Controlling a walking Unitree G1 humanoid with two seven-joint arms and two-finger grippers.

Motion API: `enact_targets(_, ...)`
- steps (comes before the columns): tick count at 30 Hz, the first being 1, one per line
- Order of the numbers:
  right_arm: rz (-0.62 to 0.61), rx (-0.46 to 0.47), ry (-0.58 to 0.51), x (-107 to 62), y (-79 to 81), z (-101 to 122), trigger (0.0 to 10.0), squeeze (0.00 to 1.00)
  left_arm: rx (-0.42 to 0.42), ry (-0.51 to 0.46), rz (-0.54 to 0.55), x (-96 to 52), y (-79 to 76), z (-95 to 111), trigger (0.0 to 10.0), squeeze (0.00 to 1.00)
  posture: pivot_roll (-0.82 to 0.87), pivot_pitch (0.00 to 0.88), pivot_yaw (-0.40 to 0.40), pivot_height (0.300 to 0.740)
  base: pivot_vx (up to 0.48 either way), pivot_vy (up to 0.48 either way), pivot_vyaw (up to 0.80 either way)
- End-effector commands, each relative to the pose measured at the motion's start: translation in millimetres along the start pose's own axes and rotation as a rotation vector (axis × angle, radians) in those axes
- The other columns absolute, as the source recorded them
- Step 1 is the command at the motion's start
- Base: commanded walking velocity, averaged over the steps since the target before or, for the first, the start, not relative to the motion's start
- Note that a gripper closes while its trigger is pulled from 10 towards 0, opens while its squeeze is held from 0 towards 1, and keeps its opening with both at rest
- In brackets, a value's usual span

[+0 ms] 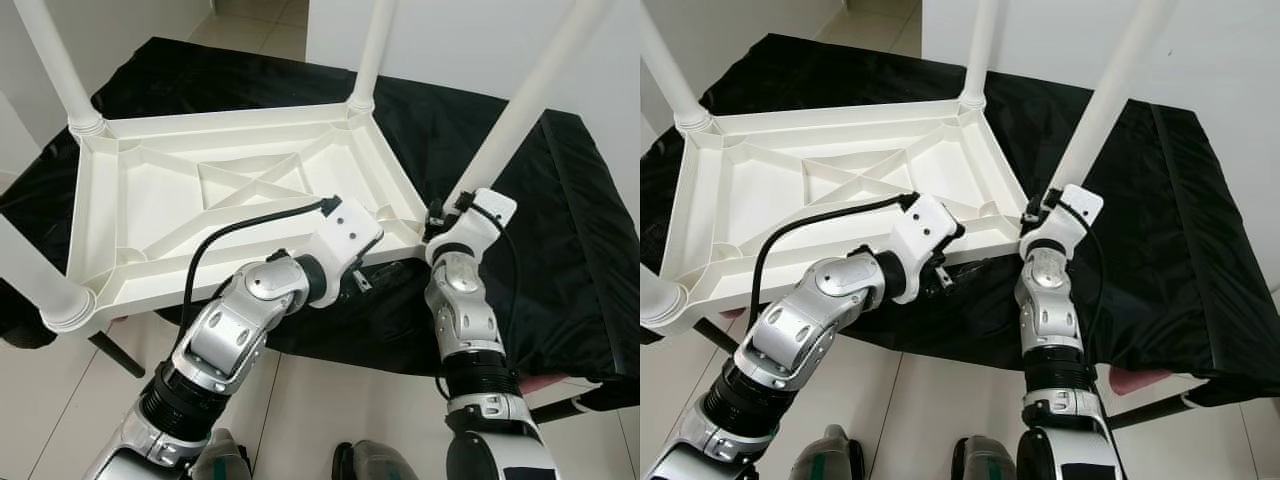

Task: Building children table

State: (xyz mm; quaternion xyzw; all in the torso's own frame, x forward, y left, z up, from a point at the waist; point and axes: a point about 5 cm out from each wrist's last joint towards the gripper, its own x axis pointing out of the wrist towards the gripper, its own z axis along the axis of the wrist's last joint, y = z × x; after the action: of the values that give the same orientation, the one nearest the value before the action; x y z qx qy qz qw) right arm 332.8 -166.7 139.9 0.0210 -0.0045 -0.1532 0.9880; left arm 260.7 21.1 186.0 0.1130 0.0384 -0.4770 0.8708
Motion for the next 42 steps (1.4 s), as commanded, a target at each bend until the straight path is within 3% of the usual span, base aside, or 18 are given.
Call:
enact_targets(1,0.02,0.0,0.033,-2.7,-3.0,-7.0,10.0,1.0,0.006,-0.005,-0.003,0.8,-3.5,0.9,10.0,0.0,-0.03,0.009,-0.068,0.74,0.0,0.0,0.0)
enact_targets(6,0.162,0.024,-0.005,-7.0,5.6,-2.5,10.0,1.0,0.01,-0.003,-0.006,1.6,-3.6,0.4,10.0,0.0,-0.03,0.0,-0.066,0.74,0.0,0.0,0.0)
enact_targets(13,0.263,0.018,0.002,-4.9,-1.1,-5.6,10.0,1.0,0.011,-0.003,-0.007,2.1,-3.8,0.4,10.0,0.0,-0.03,0.0,-0.068,0.74,0.0,0.0,0.0)
enact_targets(14,0.298,0.001,0.0,-2.4,-6.3,-5.7,10.0,0.0,0.011,-0.003,-0.008,2.1,-4.0,0.5,10.0,0.0,-0.03,0.0,-0.069,0.74,0.0,0.0,0.0)
enact_targets(15,0.298,0.001,0.0,-2.4,-6.3,-5.7,10.0,0.0,0.011,-0.003,-0.008,2.1,-4.0,0.5,10.0,0.0,-0.03,0.0,-0.069,0.74,0.0,0.0,0.0)
enact_targets(16,0.413,-0.042,0.015,5.4,-18.7,-6.9,10.0,0.0,0.01,-0.002,-0.007,1.9,-4.0,-0.1,10.0,0.0,-0.03,0.0,-0.07,0.74,0.0,0.0,0.0)
enact_targets(18,0.493,-0.057,0.031,10.5,-27.4,-7.3,10.0,0.0,0.008,-0.001,-0.006,2.0,-3.9,-0.5,10.0,0.0,-0.03,0.0,-0.07,0.74,0.0,0.0,0.0)
enact_targets(21,0.532,-0.082,0.031,14.1,-33.3,-6.2,10.0,0.0,0.009,-0.001,-0.007,2.3,-3.8,-0.3,10.0,0.0,-0.03,0.0,-0.069,0.74,0.0,0.0,0.0)
enact_targets(26,0.701,-0.161,0.043,19.0,-43.6,-5.3,10.0,0.0,0.011,-0.002,-0.008,2.3,-3.4,0.0,10.0,0.0,-0.03,0.0,-0.066,0.74,0.0,0.0,0.0)
enact_targets(40,0.763,-0.235,0.072,38.8,-40.0,-5.5,10.0,0.0,0.015,0.001,0.001,0.2,-0.9,0.6,10.0,0.0,-0.02,0.0,-0.056,0.74,0.0,0.0,0.0)
enact_targets(41,0.757,-0.226,0.082,39.8,-38.3,-7.0,4.1,0.0,0.015,0.002,0.003,-0.1,-0.5,0.8,10.0,0.0,-0.01,0.0,-0.055,0.74,0.0,0.0,0.0)
enact_targets(42,0.756,-0.223,0.084,40.4,-38.1,-7.8,4.1,0.0,0.015,0.002,0.003,-0.1,-0.4,0.8,10.0,0.0,-0.01,0.002,-0.054,0.74,0.0,0.0,0.0)
